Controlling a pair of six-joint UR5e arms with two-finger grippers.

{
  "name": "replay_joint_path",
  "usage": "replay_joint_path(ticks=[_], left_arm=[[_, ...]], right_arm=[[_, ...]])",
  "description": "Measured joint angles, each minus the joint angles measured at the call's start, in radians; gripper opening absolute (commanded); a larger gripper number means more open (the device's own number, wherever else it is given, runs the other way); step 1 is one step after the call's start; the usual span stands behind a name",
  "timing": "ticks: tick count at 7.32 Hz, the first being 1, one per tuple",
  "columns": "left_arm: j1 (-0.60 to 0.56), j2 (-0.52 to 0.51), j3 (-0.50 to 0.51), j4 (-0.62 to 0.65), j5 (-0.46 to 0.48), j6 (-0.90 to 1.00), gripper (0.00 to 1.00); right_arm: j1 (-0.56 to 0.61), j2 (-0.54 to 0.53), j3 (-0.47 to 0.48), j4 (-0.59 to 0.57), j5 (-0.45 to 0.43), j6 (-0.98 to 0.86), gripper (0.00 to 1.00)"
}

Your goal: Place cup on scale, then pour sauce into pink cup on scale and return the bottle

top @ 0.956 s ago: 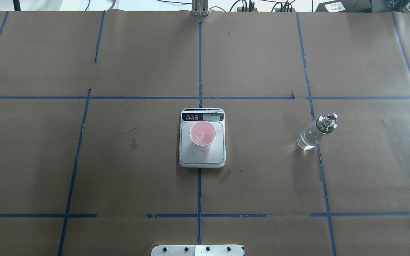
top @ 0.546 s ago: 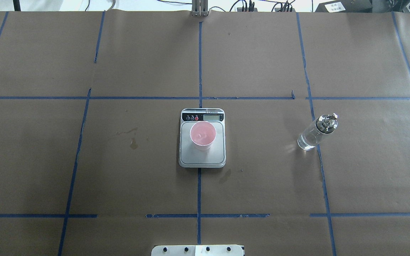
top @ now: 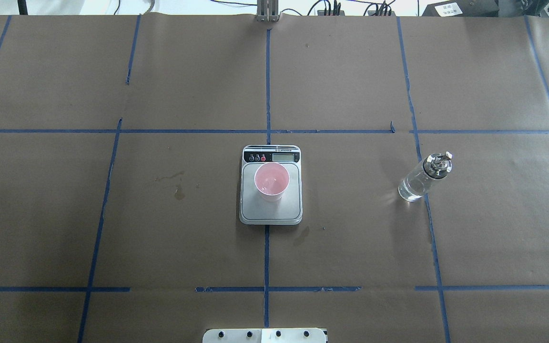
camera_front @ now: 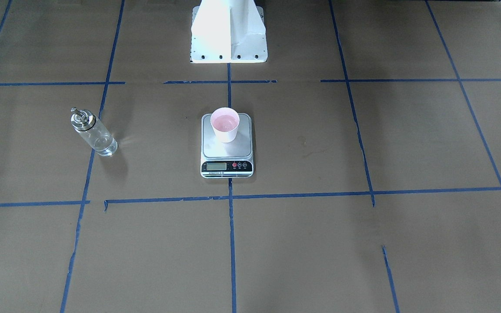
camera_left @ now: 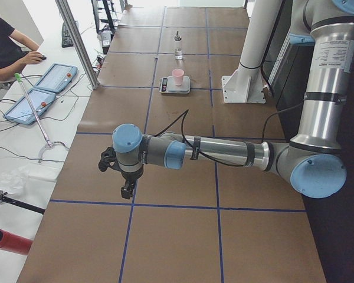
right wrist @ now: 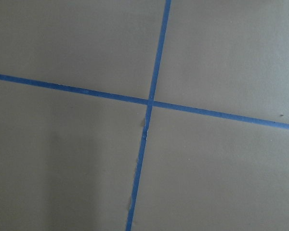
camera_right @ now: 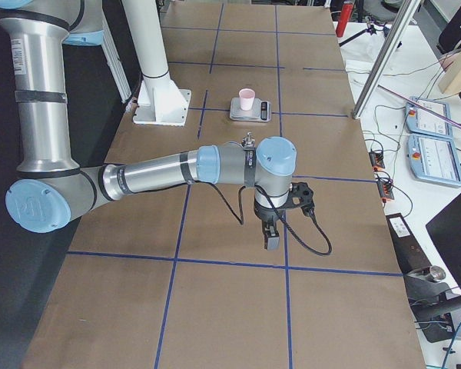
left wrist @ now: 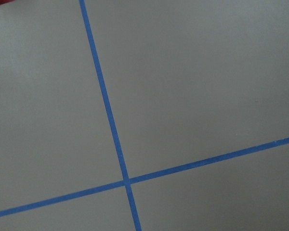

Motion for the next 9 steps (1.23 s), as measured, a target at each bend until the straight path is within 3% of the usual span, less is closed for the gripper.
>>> replay_joint_path(ticks=[9], left_arm=[[-0.046, 0.067, -0.045, -0.022, -0.002, -0.032, 1.00]], right_arm=[[-0.012, -0.051, 0.003, 0.109, 0.006, -0.001, 1.00]])
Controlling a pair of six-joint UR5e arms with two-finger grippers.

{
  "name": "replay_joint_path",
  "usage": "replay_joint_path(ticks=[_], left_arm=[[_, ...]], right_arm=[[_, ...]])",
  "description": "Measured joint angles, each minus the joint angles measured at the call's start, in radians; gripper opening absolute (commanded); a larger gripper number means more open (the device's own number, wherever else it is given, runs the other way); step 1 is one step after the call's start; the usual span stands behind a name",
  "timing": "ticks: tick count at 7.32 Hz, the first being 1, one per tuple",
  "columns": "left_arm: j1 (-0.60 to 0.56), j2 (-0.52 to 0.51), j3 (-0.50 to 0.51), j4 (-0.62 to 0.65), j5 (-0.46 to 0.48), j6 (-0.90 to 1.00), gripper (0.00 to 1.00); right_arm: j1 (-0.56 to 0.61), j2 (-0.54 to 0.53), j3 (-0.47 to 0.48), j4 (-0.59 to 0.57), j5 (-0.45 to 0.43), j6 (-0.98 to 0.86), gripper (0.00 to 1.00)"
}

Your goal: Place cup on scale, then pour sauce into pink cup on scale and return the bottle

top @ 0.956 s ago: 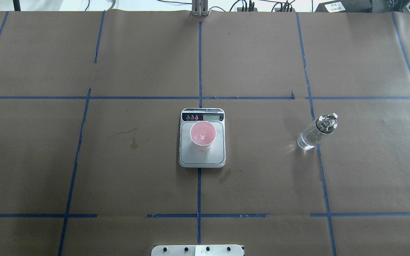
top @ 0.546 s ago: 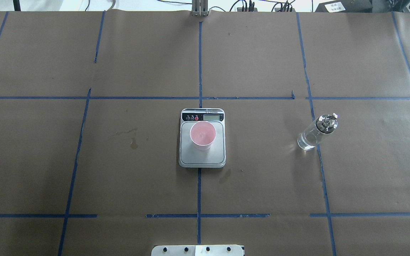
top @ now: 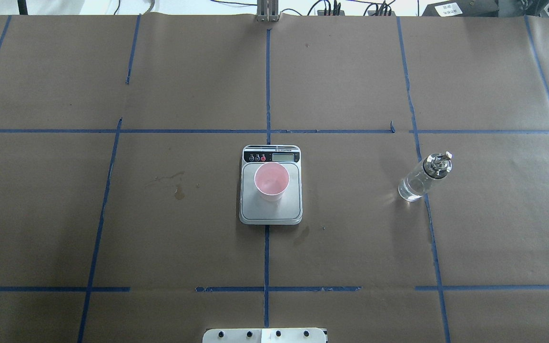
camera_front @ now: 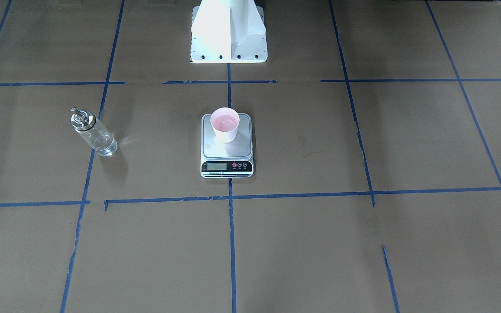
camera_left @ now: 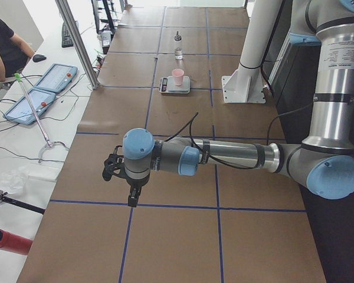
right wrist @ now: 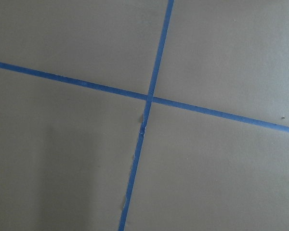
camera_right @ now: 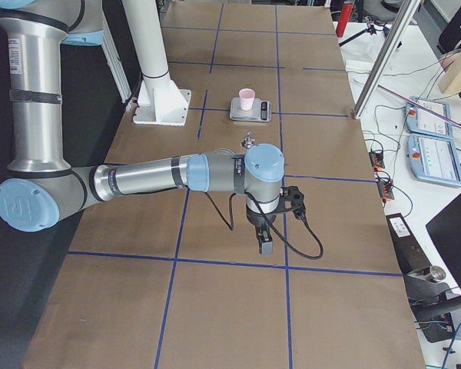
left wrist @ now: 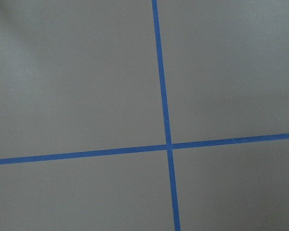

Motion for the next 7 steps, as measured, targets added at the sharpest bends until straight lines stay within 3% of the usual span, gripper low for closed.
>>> replay_joint_path(ticks=[4, 7], left_arm=[[-0.002, 0.009, -0.033, 0.025, 0.007, 0.012, 1.00], [-0.002, 0.078, -0.052, 0.032, 0.005, 0.059, 1.00]], right_arm=[[-0.017, 0.007, -0.001, 0.001, 0.000, 0.001, 1.00], [-0.030, 0.007, -0.002, 0.001, 0.000, 0.003, 1.00]])
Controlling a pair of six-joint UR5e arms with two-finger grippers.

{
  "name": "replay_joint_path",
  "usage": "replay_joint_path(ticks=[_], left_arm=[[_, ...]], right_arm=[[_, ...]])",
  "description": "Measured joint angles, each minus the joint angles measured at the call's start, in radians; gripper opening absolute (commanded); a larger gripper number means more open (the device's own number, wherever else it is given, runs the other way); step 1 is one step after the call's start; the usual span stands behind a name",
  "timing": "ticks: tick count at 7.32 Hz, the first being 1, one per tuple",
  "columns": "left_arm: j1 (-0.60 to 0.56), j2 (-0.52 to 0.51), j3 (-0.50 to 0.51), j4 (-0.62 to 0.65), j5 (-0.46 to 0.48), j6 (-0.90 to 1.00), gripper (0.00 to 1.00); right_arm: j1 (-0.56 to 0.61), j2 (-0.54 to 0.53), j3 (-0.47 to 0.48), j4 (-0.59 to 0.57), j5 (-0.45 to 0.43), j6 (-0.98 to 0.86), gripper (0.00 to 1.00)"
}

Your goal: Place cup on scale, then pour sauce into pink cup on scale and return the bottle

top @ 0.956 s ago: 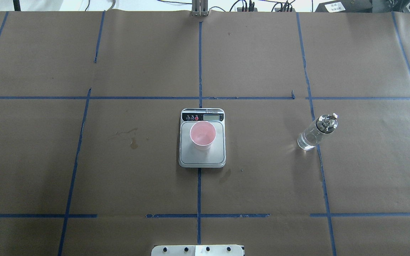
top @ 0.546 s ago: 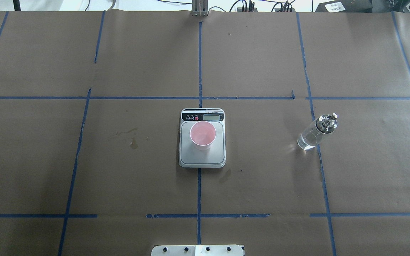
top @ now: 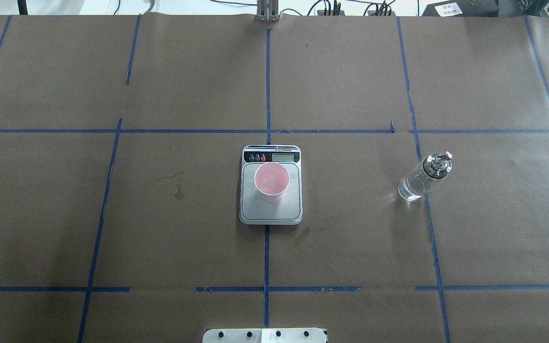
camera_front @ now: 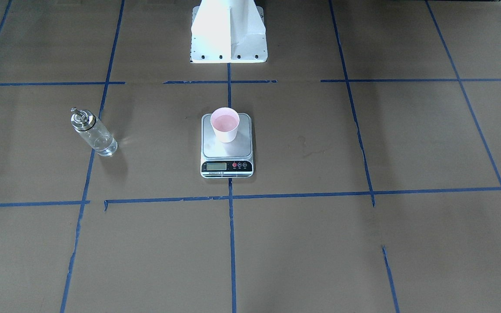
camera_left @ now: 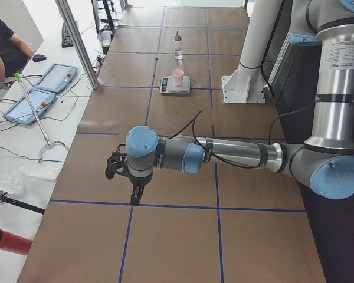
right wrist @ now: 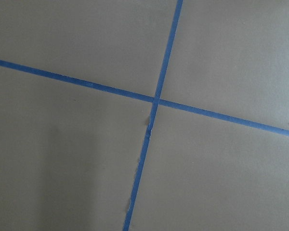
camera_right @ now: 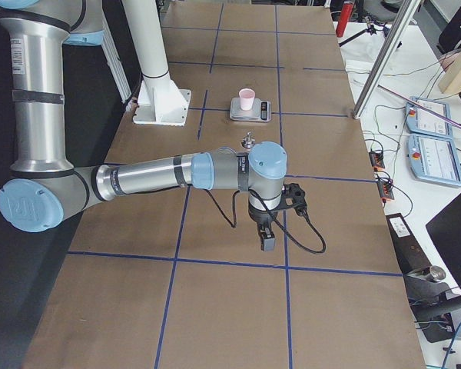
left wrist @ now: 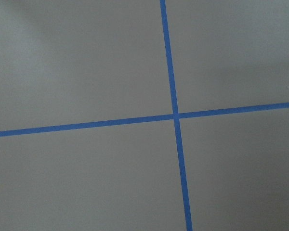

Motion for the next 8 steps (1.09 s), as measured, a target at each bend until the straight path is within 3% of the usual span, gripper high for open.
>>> replay_joint_path(ticks=[8], left_arm=[[0.056, -0.001, -0.005, -0.003, -0.001, 0.001, 1.00]], right_arm=[[-0.030, -0.002, -0.024, -0.001, 0.005, -0.001, 1.00]])
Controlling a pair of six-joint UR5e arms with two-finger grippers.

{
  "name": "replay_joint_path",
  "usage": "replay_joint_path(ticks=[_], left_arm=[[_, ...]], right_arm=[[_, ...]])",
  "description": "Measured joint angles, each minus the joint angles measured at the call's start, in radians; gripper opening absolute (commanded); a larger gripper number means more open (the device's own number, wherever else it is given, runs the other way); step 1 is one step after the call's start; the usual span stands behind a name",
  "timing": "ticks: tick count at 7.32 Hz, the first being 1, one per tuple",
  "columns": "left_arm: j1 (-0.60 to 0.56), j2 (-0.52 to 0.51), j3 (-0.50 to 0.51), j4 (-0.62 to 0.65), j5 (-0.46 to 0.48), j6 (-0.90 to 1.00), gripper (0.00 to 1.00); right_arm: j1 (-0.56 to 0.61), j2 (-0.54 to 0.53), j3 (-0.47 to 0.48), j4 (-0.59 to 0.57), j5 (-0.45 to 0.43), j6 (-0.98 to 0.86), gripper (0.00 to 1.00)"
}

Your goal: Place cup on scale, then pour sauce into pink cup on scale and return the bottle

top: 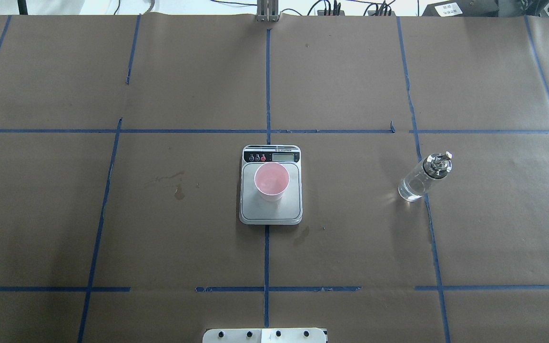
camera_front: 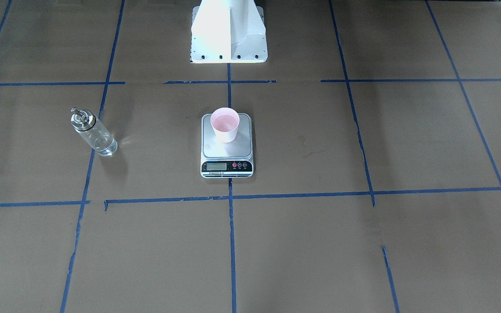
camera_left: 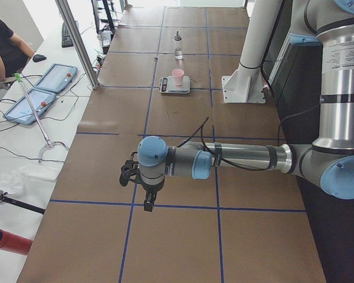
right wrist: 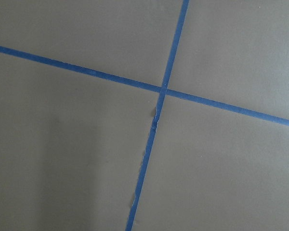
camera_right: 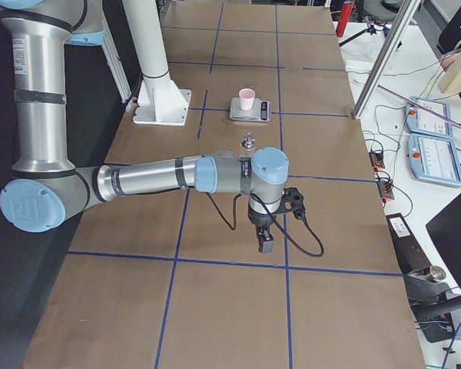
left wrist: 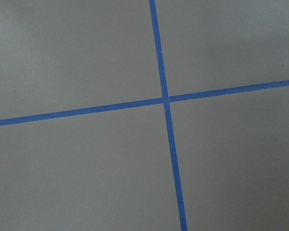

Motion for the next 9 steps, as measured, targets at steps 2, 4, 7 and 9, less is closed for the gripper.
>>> replay_joint_path(ticks=[2, 4, 7, 9], left_arm=[[0.001, -0.018, -0.004, 0.038, 0.000, 0.004, 1.00], [-0.003, -0.056, -0.007, 0.100, 0.000, 0.006, 1.00], [-0.004, -0.066, -0.009, 0.119, 0.000, 0.006, 1.00], [-0.003, -0.066, -0.004, 0.121, 0.000, 0.005, 1.00]], right_arm=[[-0.011, 0.000, -0.016, -0.001, 0.031, 0.001, 1.00], [-0.015, 0.005, -0.053, 0.000, 0.071, 0.001, 1.00], [-0.031, 0.013, -0.072, 0.030, 0.072, -0.003, 1.00], [-0.038, 0.012, -0.075, 0.043, 0.071, -0.004, 1.00]])
